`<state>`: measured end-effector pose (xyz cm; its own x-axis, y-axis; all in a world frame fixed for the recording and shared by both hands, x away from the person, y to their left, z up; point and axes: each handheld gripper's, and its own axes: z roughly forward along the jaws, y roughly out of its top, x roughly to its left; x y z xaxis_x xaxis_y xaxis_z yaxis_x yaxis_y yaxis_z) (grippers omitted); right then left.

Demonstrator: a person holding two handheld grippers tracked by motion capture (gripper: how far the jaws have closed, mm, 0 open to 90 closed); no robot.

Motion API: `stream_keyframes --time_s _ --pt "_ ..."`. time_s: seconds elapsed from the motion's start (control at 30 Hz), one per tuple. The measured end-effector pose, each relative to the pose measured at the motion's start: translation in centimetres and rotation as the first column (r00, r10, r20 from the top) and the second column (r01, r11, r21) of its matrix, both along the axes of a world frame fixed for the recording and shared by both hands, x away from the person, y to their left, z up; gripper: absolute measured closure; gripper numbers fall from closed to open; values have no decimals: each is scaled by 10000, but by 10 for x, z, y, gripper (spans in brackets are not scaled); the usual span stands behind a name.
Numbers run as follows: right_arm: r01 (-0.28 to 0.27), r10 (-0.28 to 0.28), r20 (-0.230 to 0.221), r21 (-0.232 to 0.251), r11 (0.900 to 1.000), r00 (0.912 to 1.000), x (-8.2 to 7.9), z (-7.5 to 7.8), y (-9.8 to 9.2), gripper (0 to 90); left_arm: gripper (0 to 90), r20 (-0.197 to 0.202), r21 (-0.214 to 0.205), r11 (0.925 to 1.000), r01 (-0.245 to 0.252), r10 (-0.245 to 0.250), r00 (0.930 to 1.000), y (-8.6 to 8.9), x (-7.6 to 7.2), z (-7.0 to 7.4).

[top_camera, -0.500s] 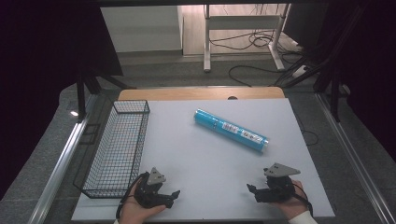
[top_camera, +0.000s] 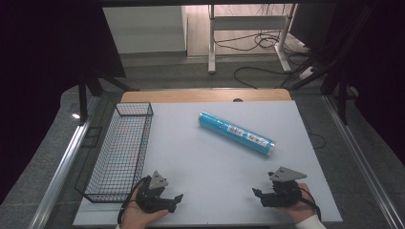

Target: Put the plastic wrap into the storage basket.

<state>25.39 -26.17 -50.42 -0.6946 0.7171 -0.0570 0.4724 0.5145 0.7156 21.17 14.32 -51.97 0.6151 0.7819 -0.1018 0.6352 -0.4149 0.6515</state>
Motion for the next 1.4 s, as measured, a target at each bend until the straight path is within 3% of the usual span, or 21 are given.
stream_keyframes --time_s 0.23,0.43,0.63,0.97,1.2,1.4 --pt "122 -125 -309 -99 9999 9994 2 4 1 169 176 -70 -46 10000 -60 60 10000 0 0 1" --pt "-209 208 -405 -4 9998 9990 3 14 8 170 177 -25 12 9999 -121 122 9999 1 0 1" --pt "-597 596 -24 -176 9981 9982 9 35 20 173 177 -26 -10 10000 41 -41 10000 -2 -2 2" --pt "-1265 1282 266 -572 9903 9914 33 63 38 167 177 -1 12 9999 140 -140 9999 -2 -3 2" --pt "-1483 1503 202 -795 9857 9884 47 71 43 171 176 -46 19 9999 129 -128 9999 -4 -2 1" --pt "-1430 1455 177 -1013 9845 9892 68 78 47 184 176 -64 23 9999 162 -161 9998 -7 -2 2"
